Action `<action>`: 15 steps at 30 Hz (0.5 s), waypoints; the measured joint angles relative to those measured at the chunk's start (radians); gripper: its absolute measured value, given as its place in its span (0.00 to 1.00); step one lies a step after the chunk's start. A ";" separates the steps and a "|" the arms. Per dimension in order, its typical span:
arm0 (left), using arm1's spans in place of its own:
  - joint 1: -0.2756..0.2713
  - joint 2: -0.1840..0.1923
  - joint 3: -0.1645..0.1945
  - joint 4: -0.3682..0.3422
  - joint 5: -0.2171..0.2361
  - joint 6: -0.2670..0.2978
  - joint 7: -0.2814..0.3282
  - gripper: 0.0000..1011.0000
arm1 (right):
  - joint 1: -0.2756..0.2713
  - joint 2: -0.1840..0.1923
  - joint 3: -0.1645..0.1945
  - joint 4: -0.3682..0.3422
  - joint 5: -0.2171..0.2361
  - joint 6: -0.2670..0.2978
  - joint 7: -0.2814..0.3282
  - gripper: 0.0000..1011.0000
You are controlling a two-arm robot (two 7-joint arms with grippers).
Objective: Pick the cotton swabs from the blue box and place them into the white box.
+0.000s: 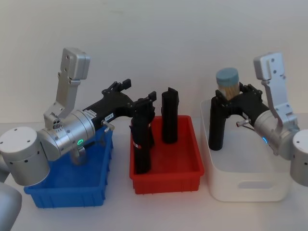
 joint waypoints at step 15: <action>0.000 0.000 0.000 0.000 0.000 0.000 0.000 0.99 | -0.046 0.017 0.038 -0.075 0.168 0.150 -0.027 0.80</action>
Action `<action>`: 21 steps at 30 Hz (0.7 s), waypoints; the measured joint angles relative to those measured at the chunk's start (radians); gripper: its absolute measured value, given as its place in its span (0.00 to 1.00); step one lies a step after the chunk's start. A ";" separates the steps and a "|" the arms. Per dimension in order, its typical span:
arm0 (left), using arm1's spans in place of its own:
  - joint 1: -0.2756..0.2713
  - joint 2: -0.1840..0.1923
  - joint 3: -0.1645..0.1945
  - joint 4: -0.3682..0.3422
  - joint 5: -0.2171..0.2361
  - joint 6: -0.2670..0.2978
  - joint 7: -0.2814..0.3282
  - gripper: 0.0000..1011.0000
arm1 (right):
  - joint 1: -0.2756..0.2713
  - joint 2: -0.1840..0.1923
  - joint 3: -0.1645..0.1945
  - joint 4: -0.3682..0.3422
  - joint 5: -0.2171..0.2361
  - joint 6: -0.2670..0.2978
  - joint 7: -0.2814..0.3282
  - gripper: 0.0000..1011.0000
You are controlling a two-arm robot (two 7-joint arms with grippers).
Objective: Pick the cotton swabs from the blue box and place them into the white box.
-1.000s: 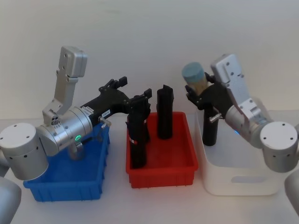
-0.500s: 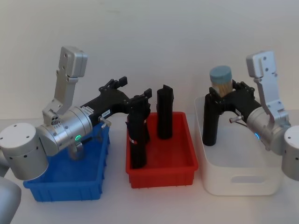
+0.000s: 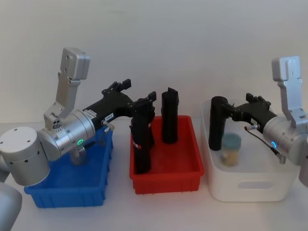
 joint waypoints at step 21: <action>0.000 0.000 0.000 0.000 0.000 0.000 0.000 0.99 | -0.015 0.005 0.012 -0.022 0.054 0.047 -0.008 0.99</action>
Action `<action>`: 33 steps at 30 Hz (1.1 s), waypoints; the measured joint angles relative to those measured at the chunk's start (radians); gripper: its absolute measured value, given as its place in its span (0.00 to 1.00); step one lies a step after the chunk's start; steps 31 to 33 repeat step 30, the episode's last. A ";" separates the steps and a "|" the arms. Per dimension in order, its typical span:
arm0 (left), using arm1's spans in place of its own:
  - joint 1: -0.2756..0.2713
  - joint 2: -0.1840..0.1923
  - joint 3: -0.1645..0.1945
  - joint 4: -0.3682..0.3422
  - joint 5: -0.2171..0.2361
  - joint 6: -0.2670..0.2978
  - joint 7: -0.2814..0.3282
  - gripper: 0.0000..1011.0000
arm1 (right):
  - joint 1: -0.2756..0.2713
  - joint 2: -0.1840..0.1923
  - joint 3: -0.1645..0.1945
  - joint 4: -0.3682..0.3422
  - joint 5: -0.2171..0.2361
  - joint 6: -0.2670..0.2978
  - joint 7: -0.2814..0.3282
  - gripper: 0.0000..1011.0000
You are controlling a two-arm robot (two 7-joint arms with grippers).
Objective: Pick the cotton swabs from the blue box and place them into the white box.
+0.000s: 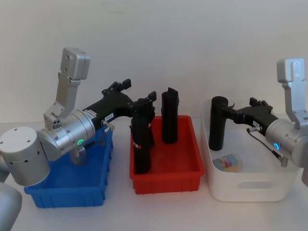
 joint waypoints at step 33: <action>0.000 0.000 0.000 0.000 0.000 0.000 0.000 0.99 | -0.003 0.001 0.002 -0.006 0.011 0.010 -0.002 0.99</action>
